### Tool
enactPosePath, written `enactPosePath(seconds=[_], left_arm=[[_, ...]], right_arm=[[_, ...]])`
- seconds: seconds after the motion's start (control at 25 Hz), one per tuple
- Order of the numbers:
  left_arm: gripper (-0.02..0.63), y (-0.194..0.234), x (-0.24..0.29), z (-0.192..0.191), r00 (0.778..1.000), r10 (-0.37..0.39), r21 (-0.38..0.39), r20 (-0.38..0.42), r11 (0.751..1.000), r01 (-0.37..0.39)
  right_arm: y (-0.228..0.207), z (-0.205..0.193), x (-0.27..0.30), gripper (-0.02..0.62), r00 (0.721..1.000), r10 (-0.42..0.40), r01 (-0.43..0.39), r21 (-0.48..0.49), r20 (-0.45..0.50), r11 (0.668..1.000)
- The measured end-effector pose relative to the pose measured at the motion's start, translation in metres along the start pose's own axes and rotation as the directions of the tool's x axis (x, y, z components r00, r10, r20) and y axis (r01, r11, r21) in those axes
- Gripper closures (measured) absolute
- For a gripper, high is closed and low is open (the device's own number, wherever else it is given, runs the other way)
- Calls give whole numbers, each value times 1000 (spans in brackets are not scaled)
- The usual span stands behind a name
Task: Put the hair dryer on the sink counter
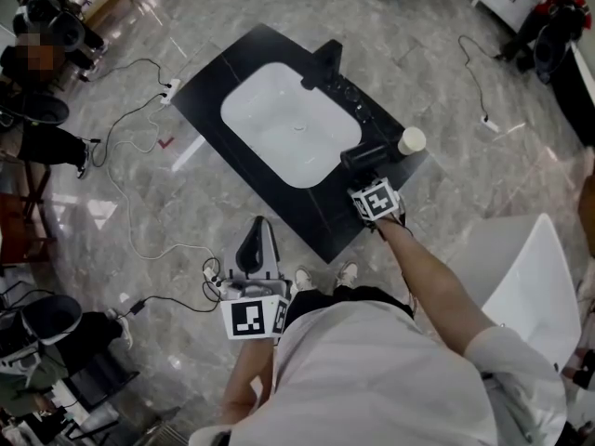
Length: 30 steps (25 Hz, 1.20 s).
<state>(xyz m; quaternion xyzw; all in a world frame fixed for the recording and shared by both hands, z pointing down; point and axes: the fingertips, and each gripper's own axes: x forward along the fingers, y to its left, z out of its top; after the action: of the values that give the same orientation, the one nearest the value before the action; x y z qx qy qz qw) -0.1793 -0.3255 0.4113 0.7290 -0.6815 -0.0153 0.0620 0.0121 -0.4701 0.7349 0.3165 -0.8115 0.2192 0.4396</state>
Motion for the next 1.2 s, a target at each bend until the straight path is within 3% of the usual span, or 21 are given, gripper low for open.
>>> enactPosePath(seconds=[0.28,0.88,1.2], left_arm=[[605,7,0,1,1000,12,-9,4,1000,-12],[604,11,-2,-1,1000,10,-44,17,999,-9],[606,20,-9,-4,1000,25,-45,9,999,-25]], right_arm=[[-3,-2,4,393,998,1,1,39,-68,999],[-2,-4,7,385,991,-7,11,26,-137,1000],[-2,3,13,382,993,-8,15,57,-118,998]])
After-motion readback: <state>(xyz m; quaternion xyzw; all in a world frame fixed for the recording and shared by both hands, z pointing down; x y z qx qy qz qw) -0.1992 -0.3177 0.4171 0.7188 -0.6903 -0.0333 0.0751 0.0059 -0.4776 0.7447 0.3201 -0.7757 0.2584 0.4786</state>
